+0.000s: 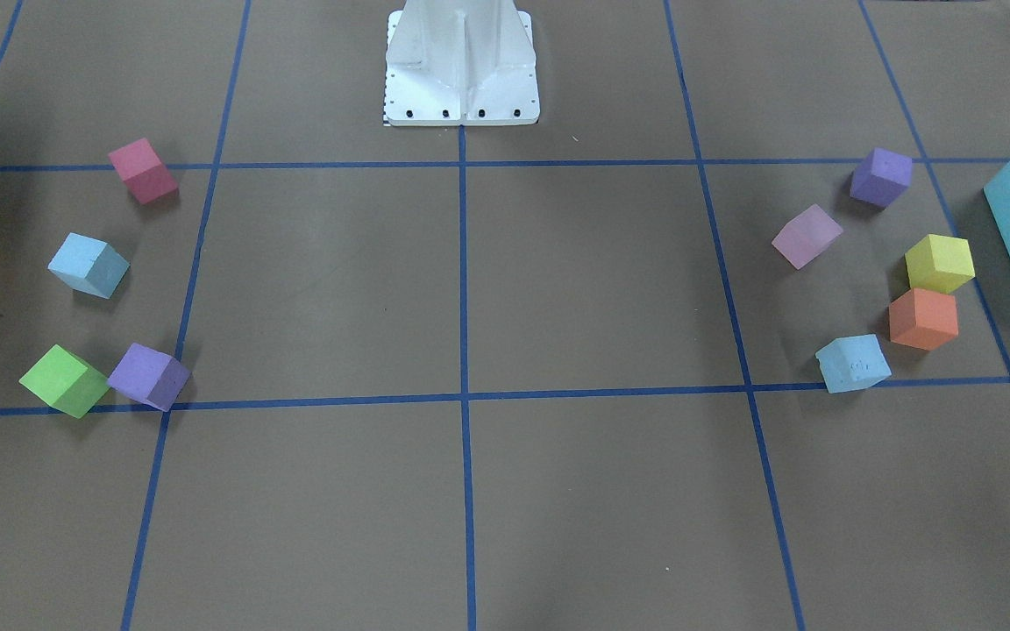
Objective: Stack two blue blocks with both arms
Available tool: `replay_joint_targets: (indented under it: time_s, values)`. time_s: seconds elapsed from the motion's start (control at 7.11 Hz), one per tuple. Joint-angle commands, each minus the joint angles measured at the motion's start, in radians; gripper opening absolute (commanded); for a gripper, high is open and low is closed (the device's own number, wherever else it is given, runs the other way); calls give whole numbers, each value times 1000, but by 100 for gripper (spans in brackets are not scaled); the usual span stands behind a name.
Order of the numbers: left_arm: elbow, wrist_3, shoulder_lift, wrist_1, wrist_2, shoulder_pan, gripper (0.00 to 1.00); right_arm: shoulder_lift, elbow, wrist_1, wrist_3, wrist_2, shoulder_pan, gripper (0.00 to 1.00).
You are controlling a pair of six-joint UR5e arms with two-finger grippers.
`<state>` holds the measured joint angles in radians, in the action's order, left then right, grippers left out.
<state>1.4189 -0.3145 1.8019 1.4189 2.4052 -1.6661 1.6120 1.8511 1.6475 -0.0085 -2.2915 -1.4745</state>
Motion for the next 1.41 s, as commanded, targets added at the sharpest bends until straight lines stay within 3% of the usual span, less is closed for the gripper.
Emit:
replay_joint_targets:
  time_s: [0.0, 0.28, 0.56, 0.99, 1.13, 1.27]
  values:
    - [-1, 0, 1, 0, 0, 0, 100, 5, 10, -1, 8, -3, 2, 100]
    - [3, 3, 7, 2, 6, 9, 100, -21, -9, -3, 10, 0, 20, 100]
    - [84, 75, 20, 0, -43, 94, 100, -44, 19, 0, 18, -6, 71, 100]
    - [120, 263, 45, 9, -41, 192, 100, -52, 37, -3, 209, -66, 127, 100]
    - [120, 341, 72, 9, -41, 233, 100, -76, 65, -6, 372, -63, 216, 100]
    - [120, 445, 105, 9, -40, 280, 100, -86, 65, -100, 548, -54, 276, 100]
